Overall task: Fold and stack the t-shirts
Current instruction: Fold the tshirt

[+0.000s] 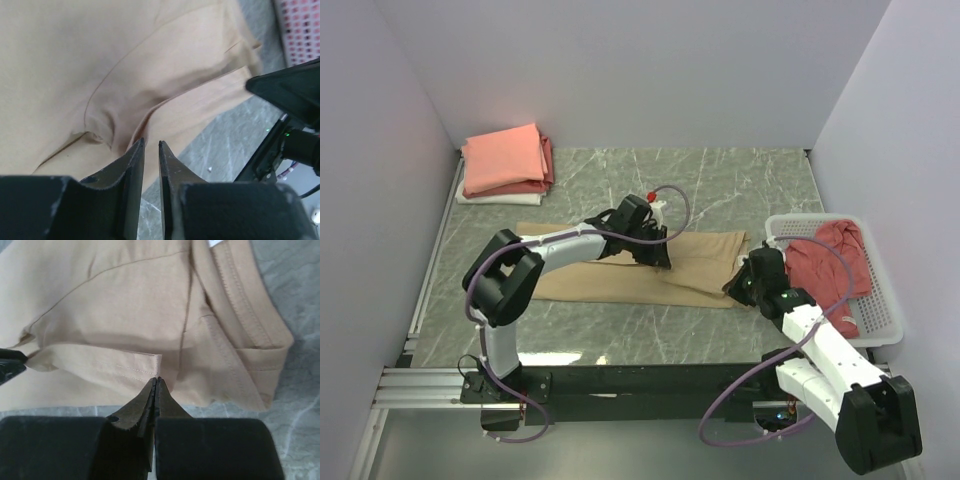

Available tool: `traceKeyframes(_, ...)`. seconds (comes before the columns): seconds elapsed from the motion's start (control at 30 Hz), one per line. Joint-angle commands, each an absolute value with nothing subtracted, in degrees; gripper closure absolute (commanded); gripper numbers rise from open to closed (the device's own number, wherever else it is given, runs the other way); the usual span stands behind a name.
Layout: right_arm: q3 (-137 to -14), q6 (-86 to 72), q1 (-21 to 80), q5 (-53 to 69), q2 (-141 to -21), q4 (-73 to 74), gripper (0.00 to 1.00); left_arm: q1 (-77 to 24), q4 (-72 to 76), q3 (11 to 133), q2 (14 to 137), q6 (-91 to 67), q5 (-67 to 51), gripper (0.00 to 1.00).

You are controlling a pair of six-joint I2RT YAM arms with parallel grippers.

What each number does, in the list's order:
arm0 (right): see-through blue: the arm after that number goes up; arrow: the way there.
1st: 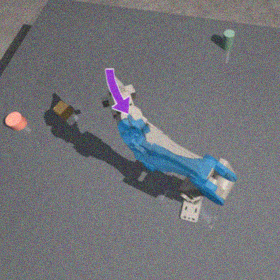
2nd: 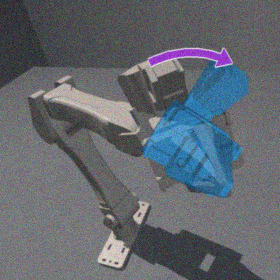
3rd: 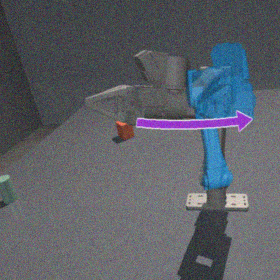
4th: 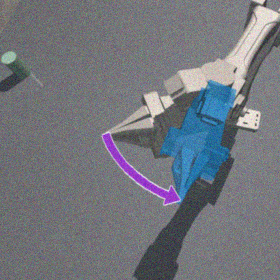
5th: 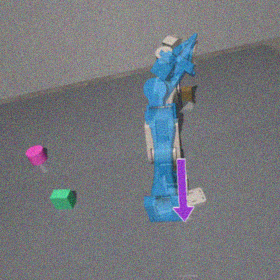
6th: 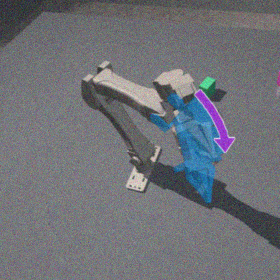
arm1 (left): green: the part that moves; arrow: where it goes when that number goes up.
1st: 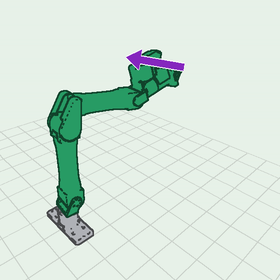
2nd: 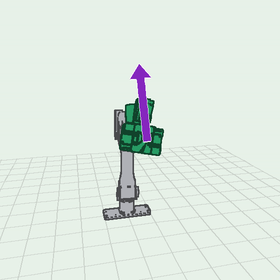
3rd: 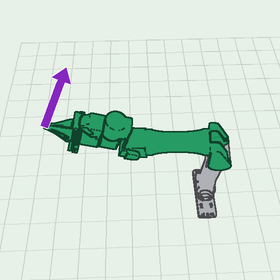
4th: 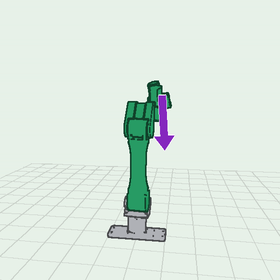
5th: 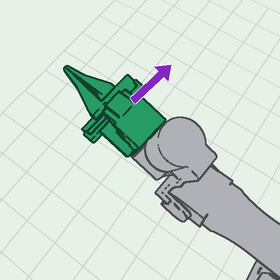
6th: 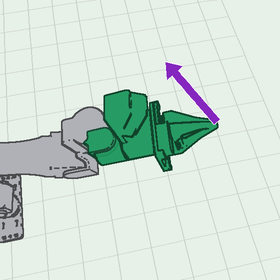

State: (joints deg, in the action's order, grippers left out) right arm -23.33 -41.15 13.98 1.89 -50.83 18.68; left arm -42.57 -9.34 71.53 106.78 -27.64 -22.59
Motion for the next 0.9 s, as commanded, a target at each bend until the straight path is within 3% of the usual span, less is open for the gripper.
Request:
traceKeyframes(0.0, -25.7, -41.5, 13.8, -2.5, -51.6, 20.7, 1.0, -42.5, -8.9, 72.5, 108.8, -26.9, -25.6, 0.76)
traceKeyframes(0.3, -25.1, -42.1, 13.8, -3.2, -58.4, 20.1, 1.0, -42.5, -8.9, 72.4, 110.1, -28.0, -22.6, 0.77)
traceKeyframes(0.57, -24.4, -41.8, 14.2, -0.6, -55.8, 20.6, 1.0, -42.4, -11.1, 73.5, 109.6, -28.2, -19.3, 0.76)
traceKeyframes(0.67, -24.7, -42.2, 14.4, -0.2, -54.0, 22.1, 0.92, -42.4, -11.9, 73.7, 108.5, -28.5, -18.4, 0.68)
traceKeyframes(0.77, -26.1, -42.1, 14.3, -0.2, -51.3, 25.2, 0.75, -42.2, -12.7, 73.3, 105.9, -29.4, -16.9, 0.57)
traceKeyframes(0.8, -26.5, -42.2, 14.5, -0.3, -50.4, 26.2, 0.64, -41.9, -12.8, 73.0, 104.0, -29.6, -16.4, 0.54)
traceKeyframes(0.87, -27.9, -42.3, 14.5, -0.4, -47.4, 28.5, 0.55, -41.0, -13.5, 72.3, 102.1, -30.6, -15.8, 0.53)
